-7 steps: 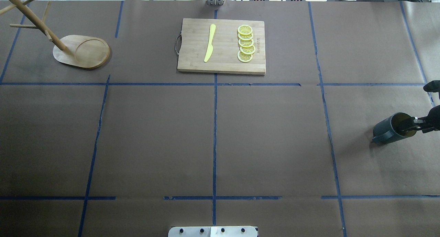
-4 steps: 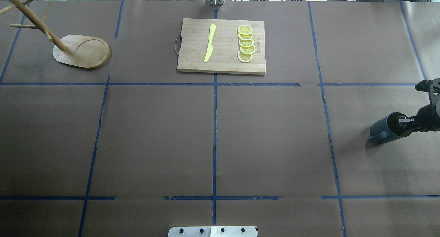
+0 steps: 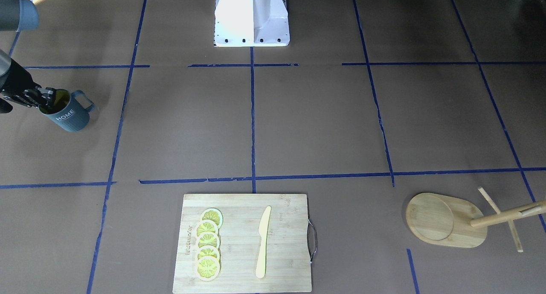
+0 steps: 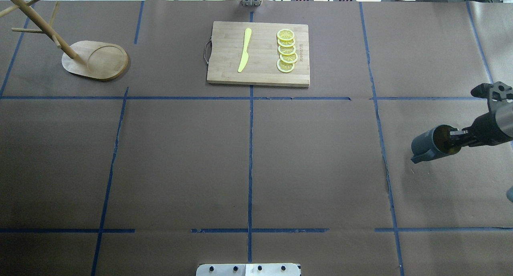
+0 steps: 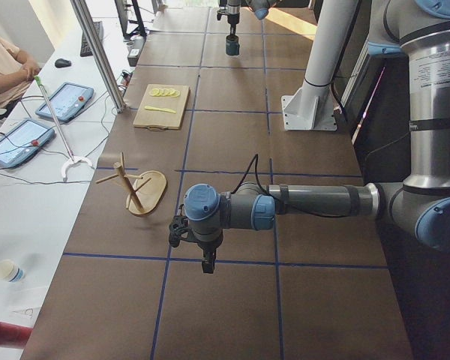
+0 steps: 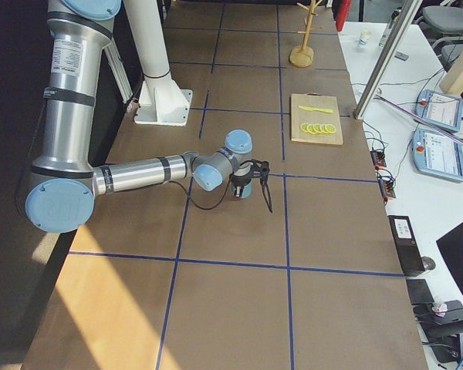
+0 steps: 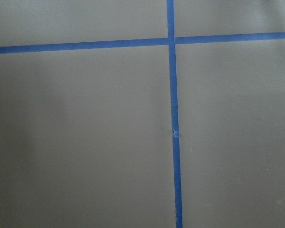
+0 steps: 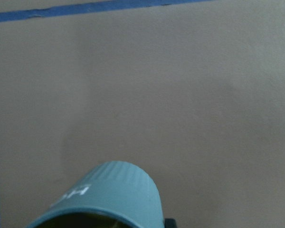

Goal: Hang cup on storage rack
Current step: 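Carry the mug to the table center and set it down upright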

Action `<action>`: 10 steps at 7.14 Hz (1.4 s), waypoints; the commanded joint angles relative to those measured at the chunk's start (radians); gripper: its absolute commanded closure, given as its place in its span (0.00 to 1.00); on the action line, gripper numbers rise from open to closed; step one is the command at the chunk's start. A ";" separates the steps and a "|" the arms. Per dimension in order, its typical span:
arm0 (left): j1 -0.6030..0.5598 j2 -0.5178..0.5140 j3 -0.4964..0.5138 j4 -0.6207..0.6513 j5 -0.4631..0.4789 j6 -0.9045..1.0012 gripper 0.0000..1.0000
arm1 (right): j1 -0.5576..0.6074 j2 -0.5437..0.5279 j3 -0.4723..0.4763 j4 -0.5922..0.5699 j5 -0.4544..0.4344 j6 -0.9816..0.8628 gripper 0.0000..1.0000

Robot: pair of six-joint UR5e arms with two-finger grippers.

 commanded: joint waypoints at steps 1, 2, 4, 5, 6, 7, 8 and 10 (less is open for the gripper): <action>0.000 0.000 0.000 0.000 0.000 0.000 0.00 | -0.052 0.224 0.013 -0.174 0.005 0.113 1.00; 0.000 0.000 0.000 0.002 0.000 0.000 0.00 | -0.083 0.368 0.015 -0.315 -0.001 0.165 1.00; 0.000 0.000 0.000 0.000 0.000 0.000 0.00 | -0.246 0.603 -0.012 -0.533 -0.151 0.303 1.00; 0.000 0.000 0.000 0.000 0.000 0.000 0.00 | -0.302 0.735 -0.087 -0.587 -0.199 0.366 1.00; 0.000 -0.002 0.000 0.000 0.000 0.000 0.00 | -0.354 0.839 -0.177 -0.586 -0.216 0.470 1.00; 0.000 -0.005 0.000 0.000 0.000 0.000 0.00 | -0.394 0.916 -0.251 -0.583 -0.262 0.524 1.00; 0.000 -0.005 0.000 0.000 0.000 0.000 0.00 | -0.431 0.963 -0.307 -0.580 -0.280 0.587 1.00; 0.000 -0.005 0.000 0.000 0.000 0.000 0.00 | -0.454 0.962 -0.319 -0.577 -0.293 0.594 0.96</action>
